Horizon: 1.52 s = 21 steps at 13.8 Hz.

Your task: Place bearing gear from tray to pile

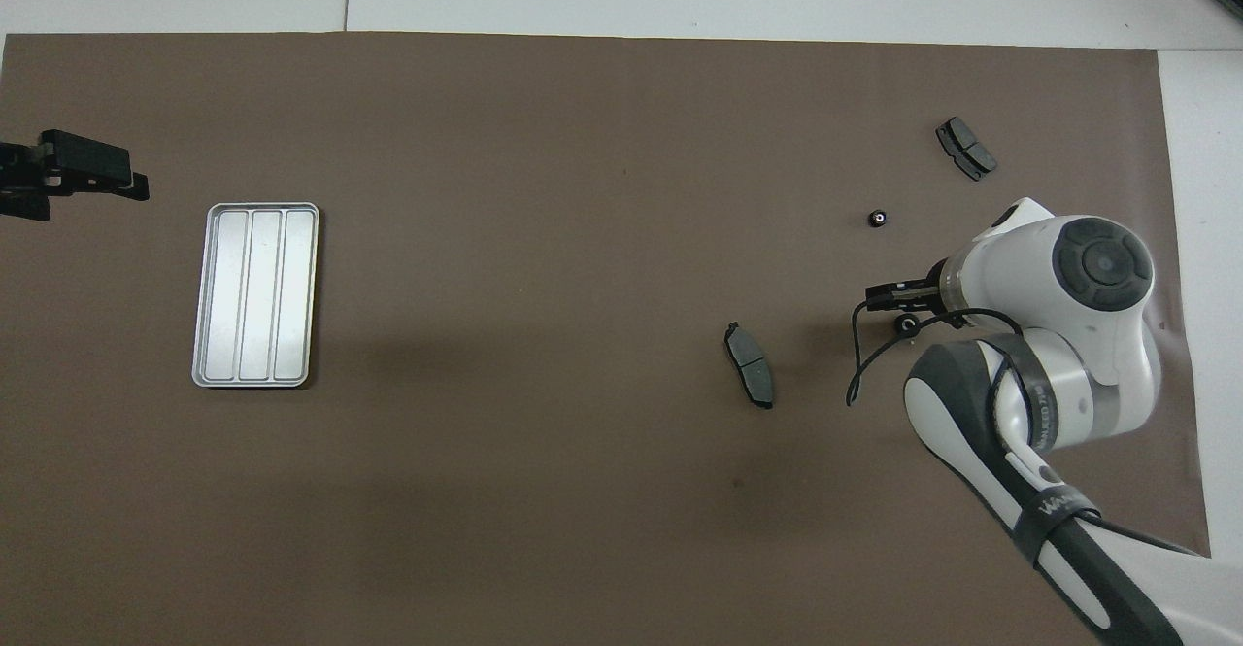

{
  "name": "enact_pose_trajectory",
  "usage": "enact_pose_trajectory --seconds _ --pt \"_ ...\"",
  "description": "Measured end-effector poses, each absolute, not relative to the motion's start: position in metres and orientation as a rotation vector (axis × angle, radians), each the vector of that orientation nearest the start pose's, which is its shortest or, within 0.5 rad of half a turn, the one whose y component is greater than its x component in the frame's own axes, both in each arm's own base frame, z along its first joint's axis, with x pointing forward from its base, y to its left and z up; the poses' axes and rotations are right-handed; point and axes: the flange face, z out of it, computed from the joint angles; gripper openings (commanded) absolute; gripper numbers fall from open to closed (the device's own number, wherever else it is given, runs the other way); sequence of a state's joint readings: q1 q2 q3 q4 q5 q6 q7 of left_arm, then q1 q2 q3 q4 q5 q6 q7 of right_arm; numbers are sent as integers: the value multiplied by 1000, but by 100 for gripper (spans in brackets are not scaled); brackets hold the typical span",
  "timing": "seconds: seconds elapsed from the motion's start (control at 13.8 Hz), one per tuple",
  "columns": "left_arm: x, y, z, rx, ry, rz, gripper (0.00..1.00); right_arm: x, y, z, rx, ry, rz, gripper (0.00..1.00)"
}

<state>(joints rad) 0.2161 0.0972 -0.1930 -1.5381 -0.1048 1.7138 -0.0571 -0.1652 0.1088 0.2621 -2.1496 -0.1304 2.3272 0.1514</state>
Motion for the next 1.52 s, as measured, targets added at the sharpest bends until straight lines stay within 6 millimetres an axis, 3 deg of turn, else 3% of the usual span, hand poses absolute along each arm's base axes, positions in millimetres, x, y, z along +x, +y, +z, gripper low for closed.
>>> enact_pose_trajectory --seconds 0.43,0.65,1.09,1.52 --pt "597 18 603 -3151 53 -139 100 579 55 507 -3216 4 -208 100" --pt "596 16 610 -3136 91 -138 100 579 51 560 -3219 34 -204 100" --pt "591 5 608 -3080 265 -74 100 565 48 615 -3193 81 -71 100" --pt "591 -6 610 -3078 299 -79 100 547 33 645 -3199 130 -53 100"
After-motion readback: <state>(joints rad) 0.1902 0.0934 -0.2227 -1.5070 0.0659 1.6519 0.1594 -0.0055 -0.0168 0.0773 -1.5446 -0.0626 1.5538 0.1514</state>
